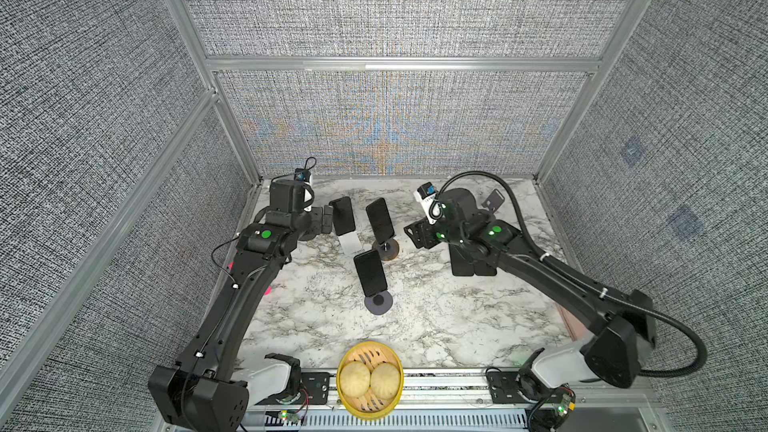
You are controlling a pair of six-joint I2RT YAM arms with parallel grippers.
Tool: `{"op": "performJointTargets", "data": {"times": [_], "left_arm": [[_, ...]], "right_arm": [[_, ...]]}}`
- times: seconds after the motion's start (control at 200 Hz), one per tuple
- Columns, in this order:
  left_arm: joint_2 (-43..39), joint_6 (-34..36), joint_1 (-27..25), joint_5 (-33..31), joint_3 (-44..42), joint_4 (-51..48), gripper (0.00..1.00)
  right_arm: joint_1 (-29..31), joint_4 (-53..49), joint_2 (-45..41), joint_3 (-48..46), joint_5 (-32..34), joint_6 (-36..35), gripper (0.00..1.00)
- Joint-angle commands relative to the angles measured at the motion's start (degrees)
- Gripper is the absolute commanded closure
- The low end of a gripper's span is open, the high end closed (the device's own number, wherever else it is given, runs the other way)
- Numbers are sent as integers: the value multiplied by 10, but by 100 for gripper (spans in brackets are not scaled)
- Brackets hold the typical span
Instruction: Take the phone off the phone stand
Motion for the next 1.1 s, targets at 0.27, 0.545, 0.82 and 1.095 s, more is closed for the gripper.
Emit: {"op": "performJointTargets", "data": {"times": [0.27, 0.545, 0.82, 1.095], "left_arm": [[-1, -18, 25, 161, -63, 103, 1], [14, -36, 53, 198, -63, 112, 1], [25, -62, 87, 249, -67, 131, 1], [32, -67, 106, 278, -70, 142, 1]], "right_arm": [[31, 91, 170, 102, 7, -31, 10], [28, 103, 250, 165, 35, -20, 1], [14, 112, 290, 198, 14, -3, 1], [14, 108, 302, 208, -12, 10, 2]]}}
